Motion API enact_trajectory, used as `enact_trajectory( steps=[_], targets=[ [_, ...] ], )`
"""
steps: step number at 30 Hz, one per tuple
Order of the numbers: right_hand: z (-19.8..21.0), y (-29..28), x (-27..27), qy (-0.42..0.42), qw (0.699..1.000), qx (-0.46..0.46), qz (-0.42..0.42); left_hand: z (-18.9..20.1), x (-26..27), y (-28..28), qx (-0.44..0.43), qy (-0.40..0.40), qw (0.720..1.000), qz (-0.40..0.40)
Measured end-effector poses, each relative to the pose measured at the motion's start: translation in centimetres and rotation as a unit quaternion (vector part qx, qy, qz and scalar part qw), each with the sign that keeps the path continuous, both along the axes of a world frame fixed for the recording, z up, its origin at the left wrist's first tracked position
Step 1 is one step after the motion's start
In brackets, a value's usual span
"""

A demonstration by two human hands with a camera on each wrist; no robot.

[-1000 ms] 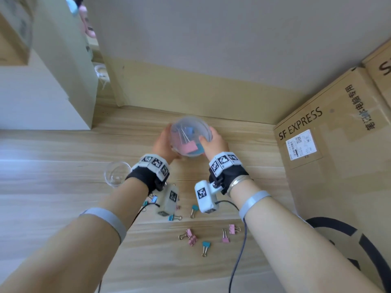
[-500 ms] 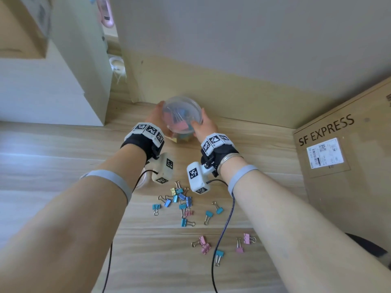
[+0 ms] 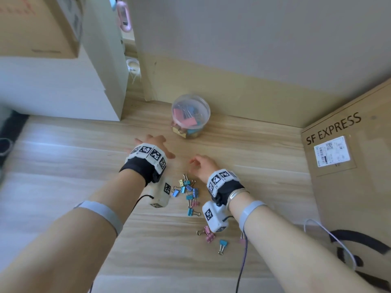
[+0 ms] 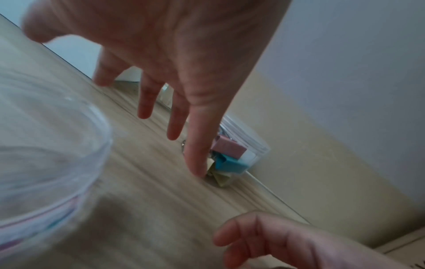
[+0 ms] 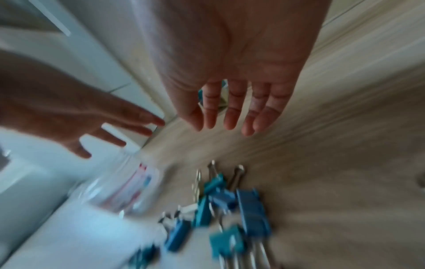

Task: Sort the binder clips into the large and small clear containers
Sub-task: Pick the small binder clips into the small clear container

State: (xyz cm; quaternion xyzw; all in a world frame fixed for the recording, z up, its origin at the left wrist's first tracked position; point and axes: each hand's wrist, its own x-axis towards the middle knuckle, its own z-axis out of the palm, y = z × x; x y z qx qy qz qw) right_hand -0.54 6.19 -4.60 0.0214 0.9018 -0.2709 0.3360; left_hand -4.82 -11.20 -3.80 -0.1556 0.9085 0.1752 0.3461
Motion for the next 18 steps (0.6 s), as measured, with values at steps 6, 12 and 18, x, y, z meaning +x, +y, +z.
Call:
enact_trajectory(
  steps=[6, 12, 18],
  targets=[
    [-1.1, -1.1, 3.6, 0.025, 0.986, 0.035, 0.161, -0.5, 4.0, -0.3, 0.002, -0.012, 1.000, -0.007],
    [-2.3, -0.4, 5.4, 0.081, 0.969, 0.093, 0.215, -1.2, 6.3, 1.5, 0.078, 0.093, 0.992, -0.025],
    [-3.1, 1.0, 5.9, 0.090, 0.977, 0.088, 0.170, -2.0, 8.4, 2.5, 0.157, 0.168, 0.972, -0.040]
  ],
)
